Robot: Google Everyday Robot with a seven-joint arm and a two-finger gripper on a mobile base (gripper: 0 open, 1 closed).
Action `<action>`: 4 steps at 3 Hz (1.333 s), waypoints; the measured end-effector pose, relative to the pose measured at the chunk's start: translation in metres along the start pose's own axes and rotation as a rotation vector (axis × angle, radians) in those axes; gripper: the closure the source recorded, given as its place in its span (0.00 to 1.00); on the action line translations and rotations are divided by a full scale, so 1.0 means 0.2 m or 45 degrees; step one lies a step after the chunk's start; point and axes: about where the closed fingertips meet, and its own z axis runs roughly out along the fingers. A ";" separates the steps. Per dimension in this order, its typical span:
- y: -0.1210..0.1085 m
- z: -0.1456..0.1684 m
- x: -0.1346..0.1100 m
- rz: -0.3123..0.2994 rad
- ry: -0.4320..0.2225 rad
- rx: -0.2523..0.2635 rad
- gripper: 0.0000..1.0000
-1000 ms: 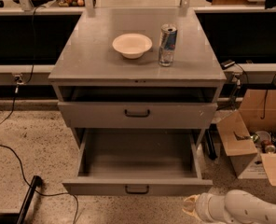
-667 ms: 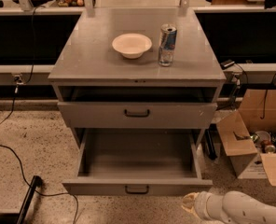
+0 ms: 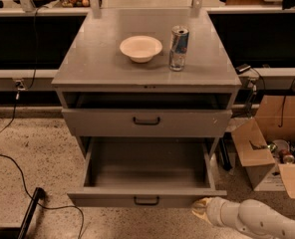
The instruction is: Close middle drawer
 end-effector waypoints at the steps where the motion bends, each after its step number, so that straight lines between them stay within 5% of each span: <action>1: -0.13 0.01 -0.06 -0.048 -0.055 0.048 1.00; 4: -0.63 0.19 -0.03 -0.149 -0.121 0.134 1.00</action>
Offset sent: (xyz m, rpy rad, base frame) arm 0.1029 -0.0050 0.0375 0.0210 -0.1854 0.0590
